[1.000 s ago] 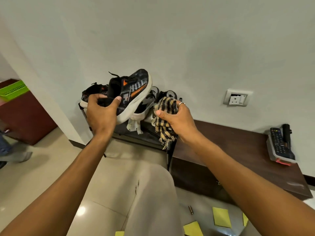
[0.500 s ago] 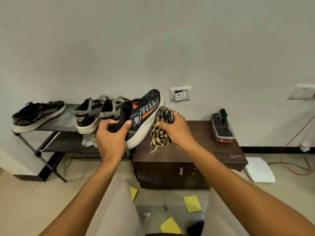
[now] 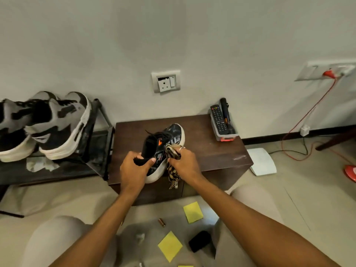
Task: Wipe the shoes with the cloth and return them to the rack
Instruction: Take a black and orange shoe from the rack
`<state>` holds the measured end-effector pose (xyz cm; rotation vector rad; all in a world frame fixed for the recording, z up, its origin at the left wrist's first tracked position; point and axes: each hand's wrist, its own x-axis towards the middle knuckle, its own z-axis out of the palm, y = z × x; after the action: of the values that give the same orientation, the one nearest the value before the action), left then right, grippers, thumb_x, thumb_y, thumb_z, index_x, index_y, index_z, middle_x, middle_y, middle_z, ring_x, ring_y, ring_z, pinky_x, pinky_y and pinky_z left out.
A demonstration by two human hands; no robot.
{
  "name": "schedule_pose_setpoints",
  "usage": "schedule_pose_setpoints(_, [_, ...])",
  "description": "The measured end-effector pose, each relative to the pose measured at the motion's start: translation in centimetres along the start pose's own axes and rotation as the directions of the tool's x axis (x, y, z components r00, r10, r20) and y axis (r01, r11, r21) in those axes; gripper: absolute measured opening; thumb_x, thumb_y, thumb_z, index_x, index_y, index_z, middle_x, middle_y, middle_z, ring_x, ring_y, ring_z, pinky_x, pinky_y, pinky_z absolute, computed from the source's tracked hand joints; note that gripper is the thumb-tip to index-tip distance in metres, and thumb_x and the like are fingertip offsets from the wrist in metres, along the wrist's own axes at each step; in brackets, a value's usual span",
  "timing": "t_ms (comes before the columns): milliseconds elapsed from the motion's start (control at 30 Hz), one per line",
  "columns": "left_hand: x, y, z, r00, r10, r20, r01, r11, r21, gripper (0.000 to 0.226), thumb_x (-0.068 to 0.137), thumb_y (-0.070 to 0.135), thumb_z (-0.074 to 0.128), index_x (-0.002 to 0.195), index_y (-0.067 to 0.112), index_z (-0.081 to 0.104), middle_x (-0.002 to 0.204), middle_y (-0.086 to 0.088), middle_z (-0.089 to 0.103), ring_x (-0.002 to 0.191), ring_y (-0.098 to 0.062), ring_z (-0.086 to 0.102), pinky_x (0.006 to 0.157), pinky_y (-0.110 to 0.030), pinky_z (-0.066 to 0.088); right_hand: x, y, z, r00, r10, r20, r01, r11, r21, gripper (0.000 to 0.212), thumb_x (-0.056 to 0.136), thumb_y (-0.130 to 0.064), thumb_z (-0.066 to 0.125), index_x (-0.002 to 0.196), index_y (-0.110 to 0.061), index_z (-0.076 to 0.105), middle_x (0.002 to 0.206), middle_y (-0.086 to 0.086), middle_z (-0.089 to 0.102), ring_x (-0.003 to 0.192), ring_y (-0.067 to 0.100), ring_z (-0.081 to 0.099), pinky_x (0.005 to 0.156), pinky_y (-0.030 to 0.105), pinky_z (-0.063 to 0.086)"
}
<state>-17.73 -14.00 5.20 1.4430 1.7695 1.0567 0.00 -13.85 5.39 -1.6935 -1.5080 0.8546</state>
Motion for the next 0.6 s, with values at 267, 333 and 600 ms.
schedule_pose_setpoints(267, [4.5,-3.1,3.6,0.968,-0.01,0.249,-0.025,0.99,0.137,0.04,0.081,0.033,0.084,0.106,0.019,0.056,0.123,-0.001,0.046,0.109,-0.009,0.046,0.088,-0.018,0.037,3.8,5.2,3.7,0.992,0.001,0.126,0.005,0.999,-0.053,0.033,0.091,-0.008,0.065,0.123,-0.014,0.07,0.118,0.003,0.065,0.11,0.02,0.062,0.091,0.028,0.05])
schedule_pose_setpoints(333, [6.1,-2.9,3.3,0.963,-0.063,0.263,0.032,0.993,0.118,0.054,0.082,0.045,0.081,0.117,0.023,0.048,0.124,0.001,0.049,0.11,-0.014,0.051,0.088,-0.028,0.04,4.6,5.7,4.2,0.991,-0.005,0.135,0.019,0.995,-0.098,0.038,0.093,-0.016,0.066,0.132,-0.015,0.066,0.132,0.001,0.053,0.122,0.02,0.051,0.102,0.027,0.042])
schedule_pose_setpoints(600, [11.4,-3.1,4.7,0.935,-0.245,0.256,0.195,0.959,0.204,0.067,0.085,0.07,0.064,0.124,0.024,0.036,0.125,0.001,0.054,0.114,-0.019,0.055,0.09,-0.035,0.043,7.7,6.1,5.8,0.96,-0.062,0.272,0.113,0.978,-0.177,0.06,0.096,-0.008,0.053,0.153,-0.026,0.044,0.16,0.012,0.029,0.146,0.026,0.033,0.118,0.028,0.029])
